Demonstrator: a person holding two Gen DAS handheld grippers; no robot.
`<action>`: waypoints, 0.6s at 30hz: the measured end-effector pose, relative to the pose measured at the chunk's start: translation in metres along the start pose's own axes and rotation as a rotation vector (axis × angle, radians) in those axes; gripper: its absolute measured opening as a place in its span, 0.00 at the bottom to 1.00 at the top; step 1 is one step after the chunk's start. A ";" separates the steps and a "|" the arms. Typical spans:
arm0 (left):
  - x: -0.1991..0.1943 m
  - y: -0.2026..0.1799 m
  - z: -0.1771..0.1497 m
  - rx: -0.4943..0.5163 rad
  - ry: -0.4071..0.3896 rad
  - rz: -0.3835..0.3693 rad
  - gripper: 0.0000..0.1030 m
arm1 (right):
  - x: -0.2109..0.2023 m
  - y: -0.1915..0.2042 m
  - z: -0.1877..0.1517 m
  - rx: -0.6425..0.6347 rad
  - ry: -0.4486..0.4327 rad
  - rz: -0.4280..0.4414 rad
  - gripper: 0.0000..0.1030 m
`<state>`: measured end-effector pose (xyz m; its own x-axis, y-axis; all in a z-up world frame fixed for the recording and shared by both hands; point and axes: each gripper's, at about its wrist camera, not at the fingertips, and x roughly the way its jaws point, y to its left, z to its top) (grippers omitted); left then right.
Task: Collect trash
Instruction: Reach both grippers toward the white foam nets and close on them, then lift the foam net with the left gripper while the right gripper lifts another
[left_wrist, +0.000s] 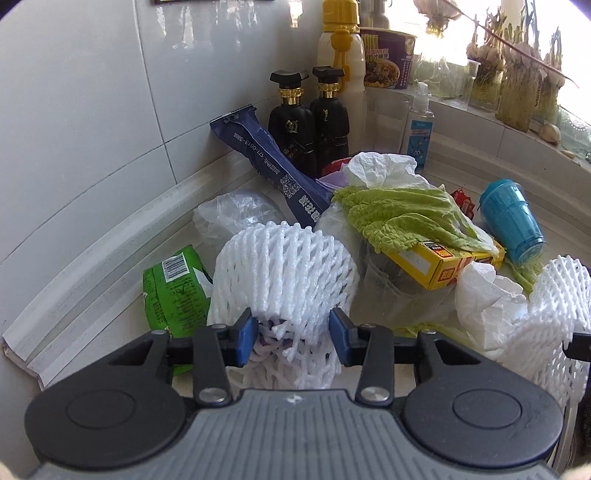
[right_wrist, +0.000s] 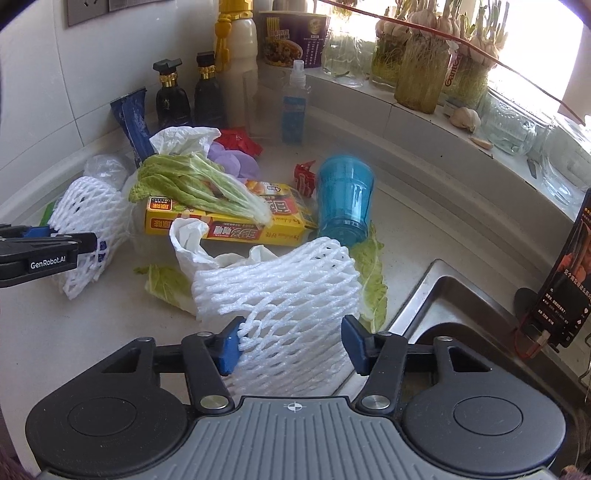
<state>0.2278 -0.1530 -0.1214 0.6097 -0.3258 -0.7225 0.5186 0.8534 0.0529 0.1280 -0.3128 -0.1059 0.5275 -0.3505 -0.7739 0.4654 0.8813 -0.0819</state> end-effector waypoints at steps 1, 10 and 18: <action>-0.002 0.001 0.001 -0.010 0.003 -0.005 0.36 | -0.002 0.000 0.000 -0.002 -0.007 0.003 0.43; -0.025 0.012 0.001 -0.084 -0.008 -0.026 0.31 | -0.020 0.003 0.001 0.001 -0.060 0.020 0.18; -0.054 0.023 -0.004 -0.129 -0.023 -0.030 0.30 | -0.042 0.011 0.002 0.003 -0.131 0.028 0.08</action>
<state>0.2047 -0.1139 -0.0834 0.6096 -0.3596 -0.7064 0.4558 0.8881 -0.0587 0.1123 -0.2893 -0.0729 0.6285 -0.3648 -0.6870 0.4516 0.8903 -0.0596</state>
